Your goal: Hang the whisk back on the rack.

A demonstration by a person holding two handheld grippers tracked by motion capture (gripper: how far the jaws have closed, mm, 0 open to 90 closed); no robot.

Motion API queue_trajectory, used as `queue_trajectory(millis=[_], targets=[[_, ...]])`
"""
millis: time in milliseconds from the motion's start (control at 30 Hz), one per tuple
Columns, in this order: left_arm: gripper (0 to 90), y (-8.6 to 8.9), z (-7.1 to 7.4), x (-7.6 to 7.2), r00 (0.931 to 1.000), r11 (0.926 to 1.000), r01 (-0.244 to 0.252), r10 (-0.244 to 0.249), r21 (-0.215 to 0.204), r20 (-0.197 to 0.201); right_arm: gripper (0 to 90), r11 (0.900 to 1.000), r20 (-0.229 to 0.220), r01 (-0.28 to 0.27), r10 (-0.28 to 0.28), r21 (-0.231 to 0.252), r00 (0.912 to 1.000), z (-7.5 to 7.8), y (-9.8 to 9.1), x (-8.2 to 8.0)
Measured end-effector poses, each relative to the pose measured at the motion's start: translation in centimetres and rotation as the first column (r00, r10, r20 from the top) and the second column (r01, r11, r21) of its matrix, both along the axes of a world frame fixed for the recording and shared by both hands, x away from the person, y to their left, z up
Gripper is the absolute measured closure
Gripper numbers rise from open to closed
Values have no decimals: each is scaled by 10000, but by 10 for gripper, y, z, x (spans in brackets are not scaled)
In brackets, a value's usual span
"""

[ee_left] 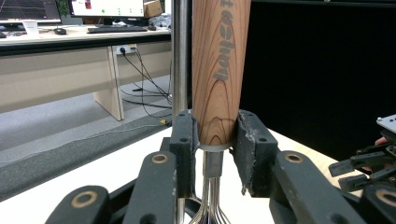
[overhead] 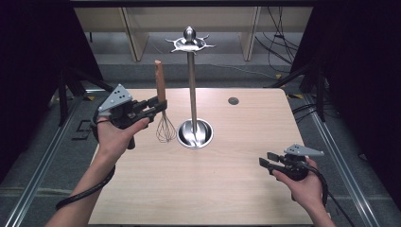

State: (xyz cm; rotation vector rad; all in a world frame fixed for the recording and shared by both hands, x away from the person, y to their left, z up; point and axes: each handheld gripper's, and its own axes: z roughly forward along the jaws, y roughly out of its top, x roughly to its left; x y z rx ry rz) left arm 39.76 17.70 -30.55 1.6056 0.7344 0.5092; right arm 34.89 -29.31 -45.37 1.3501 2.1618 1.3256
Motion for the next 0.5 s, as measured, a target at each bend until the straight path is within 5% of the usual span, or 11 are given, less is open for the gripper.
queue_trajectory(millis=[467, 500], targets=[[695, -2, 6, 6, 9999, 9999, 119, -118, 64, -76, 536, 10000, -72, 27, -26, 38, 10000, 0, 1, 0], [695, -2, 6, 7, 9998, 9998, 143, -142, 110, -101, 536, 9997, 79, -12, 14, -262, 10000, 0, -1, 0]])
